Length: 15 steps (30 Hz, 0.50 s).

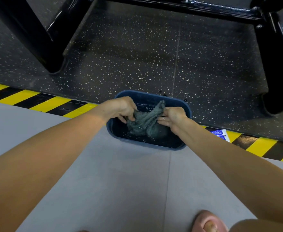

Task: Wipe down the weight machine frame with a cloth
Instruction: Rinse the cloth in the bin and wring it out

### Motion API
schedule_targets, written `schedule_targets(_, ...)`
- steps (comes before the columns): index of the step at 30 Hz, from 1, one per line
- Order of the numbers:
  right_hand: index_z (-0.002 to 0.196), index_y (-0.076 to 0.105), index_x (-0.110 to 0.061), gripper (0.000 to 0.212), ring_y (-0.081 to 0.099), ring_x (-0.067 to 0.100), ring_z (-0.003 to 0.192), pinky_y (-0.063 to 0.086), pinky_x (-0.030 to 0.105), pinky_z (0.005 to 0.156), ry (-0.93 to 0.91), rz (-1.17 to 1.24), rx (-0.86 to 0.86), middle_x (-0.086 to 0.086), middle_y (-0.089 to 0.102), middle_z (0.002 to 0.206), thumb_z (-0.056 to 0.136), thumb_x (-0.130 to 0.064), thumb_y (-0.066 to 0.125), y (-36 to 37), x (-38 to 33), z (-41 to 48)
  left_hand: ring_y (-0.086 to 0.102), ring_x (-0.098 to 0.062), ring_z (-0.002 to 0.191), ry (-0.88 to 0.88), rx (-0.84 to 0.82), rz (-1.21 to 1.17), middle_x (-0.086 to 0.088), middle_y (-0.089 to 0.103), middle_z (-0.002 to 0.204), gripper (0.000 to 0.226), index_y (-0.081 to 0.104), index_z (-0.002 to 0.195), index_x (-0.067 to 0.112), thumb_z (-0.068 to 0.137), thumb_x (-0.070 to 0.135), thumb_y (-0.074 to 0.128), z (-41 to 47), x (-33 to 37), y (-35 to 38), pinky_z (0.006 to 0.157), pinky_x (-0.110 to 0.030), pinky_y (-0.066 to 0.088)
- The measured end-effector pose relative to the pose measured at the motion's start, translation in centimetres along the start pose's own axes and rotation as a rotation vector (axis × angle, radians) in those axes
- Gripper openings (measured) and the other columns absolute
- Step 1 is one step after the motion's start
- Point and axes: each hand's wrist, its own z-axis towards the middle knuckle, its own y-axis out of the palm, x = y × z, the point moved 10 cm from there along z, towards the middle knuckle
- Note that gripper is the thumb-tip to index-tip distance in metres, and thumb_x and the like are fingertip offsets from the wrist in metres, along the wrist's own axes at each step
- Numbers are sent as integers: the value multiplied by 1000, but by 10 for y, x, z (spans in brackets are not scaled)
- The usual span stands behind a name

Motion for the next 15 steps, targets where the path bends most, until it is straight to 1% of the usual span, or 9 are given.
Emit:
schedule_targets(3, 97, 56, -2, 27, 64, 27, 81, 53, 40, 67, 113, 208, -4, 18, 63, 111, 102, -2, 30, -4, 16, 5, 61, -29, 83, 26, 23, 295, -12, 58, 113, 33, 55, 121, 8, 92, -8, 50, 1, 1, 1, 67, -27, 53)
schedule_targets(4, 99, 57, -3, 25, 64, 28, 82, 53, 44, 72, 139, 250, -24, 17, 64, 110, 103, -9, 33, 0, 20, 4, 58, -29, 79, 76, 87, 404, -12, 56, 107, 33, 57, 115, 11, 91, -10, 46, 1, 8, -4, 66, -29, 51)
schedule_targets(5, 107, 57, -4, 29, 64, 29, 88, 53, 47, 80, 155, 236, -60, 15, 65, 112, 103, -26, 39, 6, 22, 4, 56, -31, 82, 145, 161, 531, -14, 54, 108, 34, 58, 111, 11, 89, -11, 43, -1, 17, -8, 69, -33, 48)
schedule_targets(7, 129, 54, -11, 69, 58, 29, 112, 45, 47, 100, 81, -82, -131, 7, 57, 130, 88, -66, 49, 10, 14, 4, 58, -36, 96, 226, 305, 724, -18, 56, 114, 40, 58, 117, 5, 86, -13, 42, -5, 29, -15, 72, -37, 44)
schedule_targets(8, 135, 50, -16, 80, 50, 27, 123, 38, 46, 108, -19, -346, -176, 2, 50, 138, 79, -73, 53, 11, 3, 2, 58, -36, 100, 245, 348, 807, -19, 56, 115, 40, 57, 119, 5, 87, -13, 42, -8, 32, -13, 72, -37, 43)
schedule_targets(10, 137, 48, -19, 79, 44, 25, 129, 35, 39, 108, -214, -914, -261, 1, 45, 140, 75, -63, 69, 18, -9, -3, 59, -32, 100, 269, 371, 978, -15, 59, 112, 35, 56, 117, 6, 89, -10, 43, -9, 33, -3, 70, -35, 42)
schedule_targets(12, 134, 51, -17, 63, 51, 27, 121, 43, 35, 96, -348, -1426, -196, 5, 52, 133, 81, -41, 74, 19, -10, -1, 57, -30, 106, 261, 289, 1028, -13, 57, 118, 38, 54, 125, 10, 90, -5, 46, 1, 24, 11, 74, -36, 44)
schedule_targets(13, 129, 54, -14, 49, 56, 29, 114, 46, 35, 88, -394, -1531, -117, 8, 57, 127, 86, -31, 70, 20, -12, 4, 51, -31, 116, 228, 203, 947, -14, 50, 127, 46, 48, 134, 13, 90, -1, 48, 9, 15, 17, 84, -38, 45)
schedule_targets(15, 120, 58, -9, 29, 60, 31, 103, 46, 34, 78, -423, -1501, -40, 12, 62, 115, 93, -20, 57, 23, -11, 8, 31, -35, 134, 147, 1, 752, -14, 30, 145, 63, 32, 146, 18, 89, 14, 57, 17, -1, 34, 107, -47, 34)
